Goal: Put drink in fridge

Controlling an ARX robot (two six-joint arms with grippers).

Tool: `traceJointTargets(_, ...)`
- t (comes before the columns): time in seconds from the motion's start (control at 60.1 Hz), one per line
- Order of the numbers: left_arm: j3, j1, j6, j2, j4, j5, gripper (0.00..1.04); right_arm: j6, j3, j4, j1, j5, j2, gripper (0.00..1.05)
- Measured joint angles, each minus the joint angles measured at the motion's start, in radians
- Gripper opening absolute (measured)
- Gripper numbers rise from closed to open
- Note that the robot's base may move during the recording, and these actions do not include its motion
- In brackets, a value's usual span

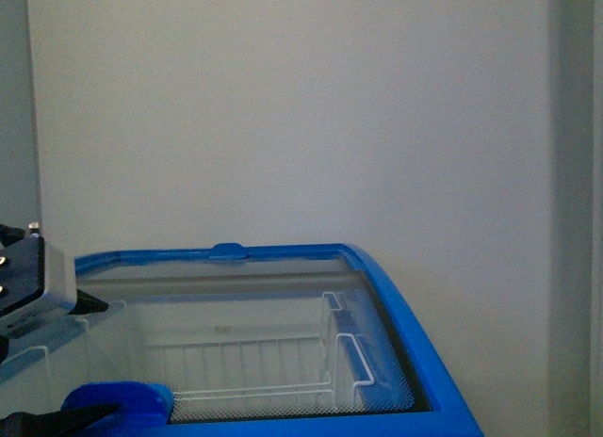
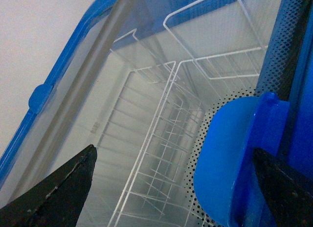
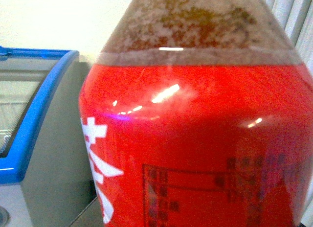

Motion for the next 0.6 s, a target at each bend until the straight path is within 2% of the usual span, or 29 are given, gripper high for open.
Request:
traceJointTargets(0.083,0.070,-0.014,0.018,0.045,-0.037,-0.012,0.97,0.000,0.000,0.000,0.000,-0.001,0.000,0.36)
traceJointTargets(0.216,0.183,-0.038,0.001,0.133,0.003,-0.037,0.97,0.000,0.000,0.000,0.000,0.000,0.000,0.36)
traceJointTargets(0.599,0.719,-0.111,0.016,0.484,-0.039,-0.283,0.97,0.000,0.000,0.000,0.000,0.000,0.000,0.36)
